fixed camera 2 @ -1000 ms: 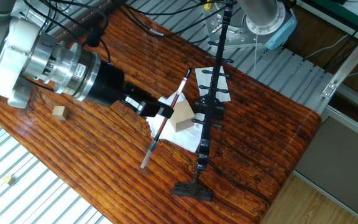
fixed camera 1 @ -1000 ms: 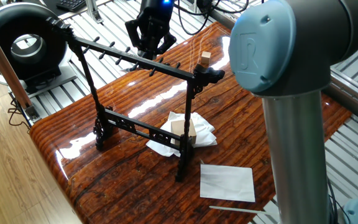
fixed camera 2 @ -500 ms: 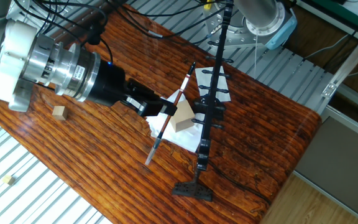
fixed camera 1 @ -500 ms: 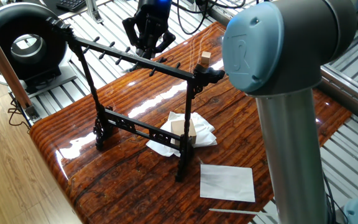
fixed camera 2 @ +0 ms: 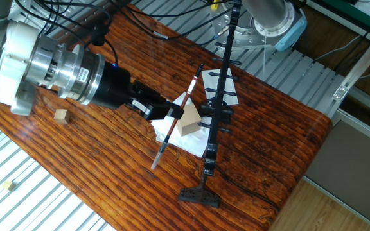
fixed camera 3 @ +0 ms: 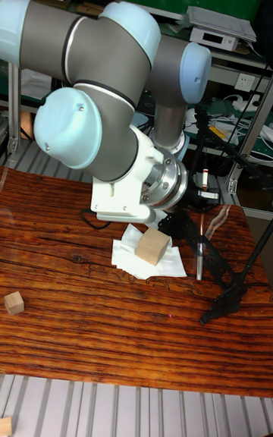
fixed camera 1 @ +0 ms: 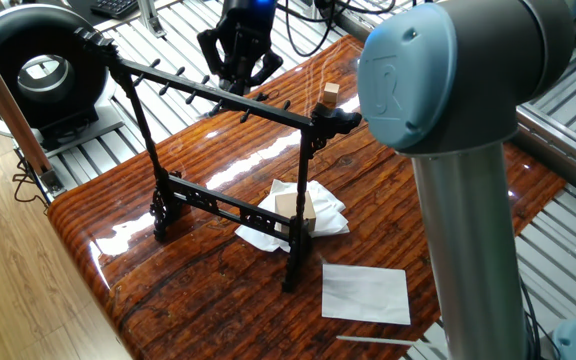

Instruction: Place the brush on the pen rack

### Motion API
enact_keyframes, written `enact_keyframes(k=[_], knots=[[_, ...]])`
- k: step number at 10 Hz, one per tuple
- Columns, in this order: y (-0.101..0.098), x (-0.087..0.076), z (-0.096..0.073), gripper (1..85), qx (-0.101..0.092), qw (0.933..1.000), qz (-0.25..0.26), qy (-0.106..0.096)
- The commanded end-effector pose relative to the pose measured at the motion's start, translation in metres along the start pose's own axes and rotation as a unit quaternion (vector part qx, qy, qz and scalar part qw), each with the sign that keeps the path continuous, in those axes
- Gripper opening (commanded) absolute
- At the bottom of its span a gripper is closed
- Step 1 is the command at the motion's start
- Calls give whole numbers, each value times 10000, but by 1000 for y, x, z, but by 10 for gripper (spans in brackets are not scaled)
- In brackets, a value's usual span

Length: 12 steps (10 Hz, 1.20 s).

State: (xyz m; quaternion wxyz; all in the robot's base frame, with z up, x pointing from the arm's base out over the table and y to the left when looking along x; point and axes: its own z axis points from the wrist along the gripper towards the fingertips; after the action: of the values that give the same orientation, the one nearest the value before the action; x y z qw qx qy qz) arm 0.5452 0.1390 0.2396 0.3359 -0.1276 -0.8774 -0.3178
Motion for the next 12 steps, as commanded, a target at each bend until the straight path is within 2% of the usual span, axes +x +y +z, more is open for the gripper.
enact_keyframes(k=[1,4,7,8,9,12], knots=[[-11,-2,1,13,312,9995,1,-37],[-35,1,-1,13,834,9965,-90,36],[-29,6,-1,13,725,9972,-56,152],[-32,8,-1,13,778,9968,-66,179],[-28,10,-1,13,697,9973,-64,209],[-12,13,-1,13,205,9988,-410,154]])
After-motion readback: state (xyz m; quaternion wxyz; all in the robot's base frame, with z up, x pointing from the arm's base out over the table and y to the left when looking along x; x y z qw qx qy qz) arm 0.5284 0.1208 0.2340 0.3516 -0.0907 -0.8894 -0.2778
